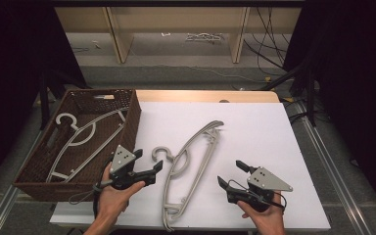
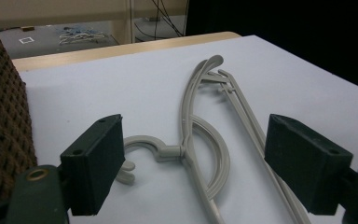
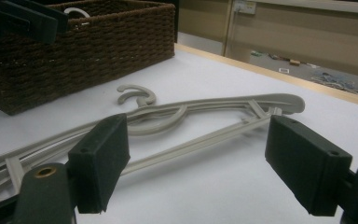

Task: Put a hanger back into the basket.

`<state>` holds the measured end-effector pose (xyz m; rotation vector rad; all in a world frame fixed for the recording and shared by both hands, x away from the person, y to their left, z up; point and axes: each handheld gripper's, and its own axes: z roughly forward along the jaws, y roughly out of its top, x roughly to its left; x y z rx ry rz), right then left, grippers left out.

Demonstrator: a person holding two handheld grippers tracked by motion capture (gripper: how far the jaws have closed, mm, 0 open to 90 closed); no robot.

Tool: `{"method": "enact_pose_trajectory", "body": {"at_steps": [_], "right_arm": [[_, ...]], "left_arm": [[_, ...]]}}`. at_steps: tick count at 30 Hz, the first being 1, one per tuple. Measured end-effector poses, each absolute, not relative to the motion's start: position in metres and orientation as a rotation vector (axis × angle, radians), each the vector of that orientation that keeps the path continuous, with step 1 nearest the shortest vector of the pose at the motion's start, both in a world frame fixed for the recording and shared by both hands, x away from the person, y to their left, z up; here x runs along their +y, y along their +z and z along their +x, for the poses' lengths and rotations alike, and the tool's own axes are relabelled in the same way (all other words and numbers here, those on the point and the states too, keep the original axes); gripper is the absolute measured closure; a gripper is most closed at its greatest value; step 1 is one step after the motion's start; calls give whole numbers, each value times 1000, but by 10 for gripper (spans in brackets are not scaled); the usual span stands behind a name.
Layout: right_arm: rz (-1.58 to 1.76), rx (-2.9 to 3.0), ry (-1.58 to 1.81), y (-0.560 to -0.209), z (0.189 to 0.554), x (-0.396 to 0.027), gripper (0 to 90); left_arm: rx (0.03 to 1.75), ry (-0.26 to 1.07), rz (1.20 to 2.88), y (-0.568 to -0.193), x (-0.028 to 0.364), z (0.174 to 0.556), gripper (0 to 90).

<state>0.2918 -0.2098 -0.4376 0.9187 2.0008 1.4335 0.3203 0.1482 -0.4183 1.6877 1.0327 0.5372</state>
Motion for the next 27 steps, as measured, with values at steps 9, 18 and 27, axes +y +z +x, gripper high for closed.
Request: {"method": "enact_pose_trajectory", "body": {"at_steps": [9,18,27], "right_arm": [[908,1997,1434,-437,291,-209,226],[905,1997,1426,-437,291,-210,225],[899,2014,1415,-437,290,-207,226]], "left_arm": [[1027,521,1718,-432,144,319,174],[1028,450,1806,-442,134,325,166],[1053,407,1880,-450,131,341,172]]}}
